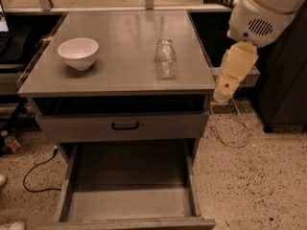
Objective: Place water bottle into middle drawer
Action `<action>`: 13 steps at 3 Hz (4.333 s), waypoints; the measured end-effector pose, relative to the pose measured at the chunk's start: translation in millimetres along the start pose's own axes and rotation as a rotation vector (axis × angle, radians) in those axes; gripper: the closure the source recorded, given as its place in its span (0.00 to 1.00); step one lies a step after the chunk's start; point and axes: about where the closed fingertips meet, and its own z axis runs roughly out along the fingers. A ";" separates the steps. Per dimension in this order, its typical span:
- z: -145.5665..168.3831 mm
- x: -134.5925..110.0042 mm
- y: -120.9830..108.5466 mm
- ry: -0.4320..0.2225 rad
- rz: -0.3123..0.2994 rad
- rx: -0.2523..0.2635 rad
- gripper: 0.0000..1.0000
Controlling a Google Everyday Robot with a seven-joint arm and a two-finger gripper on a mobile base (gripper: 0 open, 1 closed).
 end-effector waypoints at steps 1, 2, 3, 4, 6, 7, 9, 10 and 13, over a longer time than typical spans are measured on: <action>4.5 -10.8 -5.2 -0.039 0.055 0.012 0.00; 6.3 -47.9 -21.8 -0.096 0.162 0.071 0.00; 6.5 -48.8 -21.9 -0.097 0.167 0.072 0.00; 9.9 -55.8 -21.5 -0.120 0.182 0.061 0.00; 21.7 -101.5 -29.8 -0.182 0.228 0.046 0.00; 28.2 -109.1 -34.8 -0.184 0.245 0.033 0.00; 73.9 -143.3 -82.2 -0.124 0.327 0.023 0.00; 75.4 -144.3 -83.5 -0.121 0.327 0.025 0.00; 123.7 -163.8 -137.0 -0.081 0.408 0.004 0.00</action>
Offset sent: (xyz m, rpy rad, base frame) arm 0.0477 0.0367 0.0196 0.1465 -0.1133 -0.2248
